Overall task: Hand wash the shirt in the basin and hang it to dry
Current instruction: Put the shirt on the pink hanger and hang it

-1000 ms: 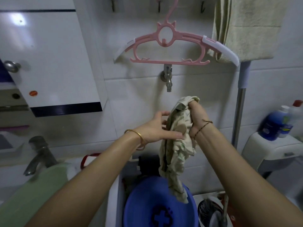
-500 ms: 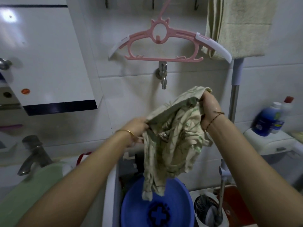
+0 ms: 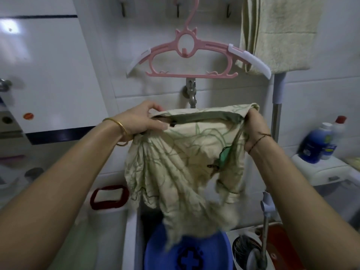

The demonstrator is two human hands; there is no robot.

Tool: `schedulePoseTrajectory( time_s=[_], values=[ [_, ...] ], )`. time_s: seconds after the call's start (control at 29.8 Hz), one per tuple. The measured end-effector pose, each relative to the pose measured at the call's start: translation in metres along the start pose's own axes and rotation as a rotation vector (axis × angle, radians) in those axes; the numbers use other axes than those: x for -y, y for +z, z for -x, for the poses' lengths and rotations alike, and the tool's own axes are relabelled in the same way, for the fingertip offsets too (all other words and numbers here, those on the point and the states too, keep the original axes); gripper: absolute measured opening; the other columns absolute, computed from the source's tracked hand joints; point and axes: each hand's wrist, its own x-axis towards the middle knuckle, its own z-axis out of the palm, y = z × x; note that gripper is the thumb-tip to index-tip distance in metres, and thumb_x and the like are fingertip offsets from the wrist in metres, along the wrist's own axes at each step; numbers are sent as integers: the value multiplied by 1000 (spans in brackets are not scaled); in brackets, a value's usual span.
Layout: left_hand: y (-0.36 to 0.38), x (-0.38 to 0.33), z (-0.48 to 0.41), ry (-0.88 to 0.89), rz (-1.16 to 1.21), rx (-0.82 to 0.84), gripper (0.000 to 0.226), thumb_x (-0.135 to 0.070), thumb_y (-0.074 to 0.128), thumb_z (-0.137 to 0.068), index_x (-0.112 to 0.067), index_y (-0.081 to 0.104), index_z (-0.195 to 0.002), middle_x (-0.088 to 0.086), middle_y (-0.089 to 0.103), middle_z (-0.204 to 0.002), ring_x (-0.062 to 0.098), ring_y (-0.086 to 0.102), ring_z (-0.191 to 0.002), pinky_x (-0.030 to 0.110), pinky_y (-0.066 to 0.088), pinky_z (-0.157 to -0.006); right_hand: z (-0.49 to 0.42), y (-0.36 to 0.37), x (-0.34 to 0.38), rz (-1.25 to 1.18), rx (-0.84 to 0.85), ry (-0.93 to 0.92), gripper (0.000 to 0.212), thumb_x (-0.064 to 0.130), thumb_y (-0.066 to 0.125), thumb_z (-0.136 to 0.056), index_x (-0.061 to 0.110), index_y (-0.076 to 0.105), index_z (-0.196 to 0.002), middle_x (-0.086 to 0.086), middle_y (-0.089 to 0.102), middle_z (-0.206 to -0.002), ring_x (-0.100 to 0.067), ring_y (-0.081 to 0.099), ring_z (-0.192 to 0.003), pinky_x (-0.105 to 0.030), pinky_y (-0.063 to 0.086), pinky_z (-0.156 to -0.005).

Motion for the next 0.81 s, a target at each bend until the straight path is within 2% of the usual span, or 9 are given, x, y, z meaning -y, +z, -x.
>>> schedulePoseTrajectory(
  time_s=[0.07,0.1,0.2,0.27,0.4,0.5,0.57,0.67,0.81],
  values=[
    [3,2,2,24,-42,108,44,2,72,-76,-24,51,-105,8,59,-81,26,60,-71,41,53,-73,0,-1,4,-134,-7,36,41,36,54,-80,4,64,-104,-14,67,-101,-32,65,-89,-44,54,-81],
    [3,5,0,37,-55,119,43,5,69,-77,-23,52,-104,9,59,-82,26,59,-73,41,52,-74,1,-3,5,-176,-12,43,38,37,50,-88,5,64,-104,-14,68,-98,-31,66,-86,-42,57,-77],
    [0,8,-7,121,-28,62,26,2,69,-79,-19,60,-91,12,63,-91,25,57,-86,40,46,-85,-2,-12,7,-245,54,59,27,15,35,-94,9,56,-78,-11,60,-72,-25,60,-62,-28,56,-55],
    [-6,10,-10,138,-14,32,9,-8,69,-81,-18,69,-83,12,66,-91,23,58,-86,39,45,-86,-3,-17,9,-228,60,55,26,5,33,-91,10,53,-75,-12,56,-73,-26,56,-63,-30,55,-54],
    [-10,6,-12,99,221,4,31,-25,56,-91,-18,74,-68,4,68,-69,15,60,-64,25,49,-66,-3,-25,13,-174,119,151,33,-1,35,-86,11,55,-63,-10,56,-64,-25,58,-54,-33,56,-50],
    [-1,-3,-16,118,328,-53,33,-19,47,-97,-15,69,-72,1,65,-62,10,57,-52,18,47,-53,6,-26,10,-223,210,261,20,-1,31,-61,12,44,-52,-4,47,-56,-25,49,-57,-37,55,-69],
    [11,-10,-18,98,427,-99,31,-11,44,-98,-9,60,-71,-2,60,-52,9,54,-46,15,44,-46,5,-27,8,-248,258,243,28,1,35,-69,15,39,-45,-1,41,-55,-22,41,-57,-35,53,-70],
    [26,-21,-23,61,553,-109,29,-3,43,-94,-8,53,-67,3,54,-57,13,52,-50,22,43,-51,6,-29,11,-245,287,203,36,14,37,-93,15,46,-58,-5,50,-58,-22,52,-54,-35,57,-55],
    [30,-33,-30,-19,552,-114,21,-5,46,-88,-12,47,-68,5,43,-64,15,41,-55,26,33,-54,3,-39,18,-203,290,186,25,21,41,-88,10,62,-81,-11,64,-74,-26,65,-59,-37,57,-58]
  ],
)
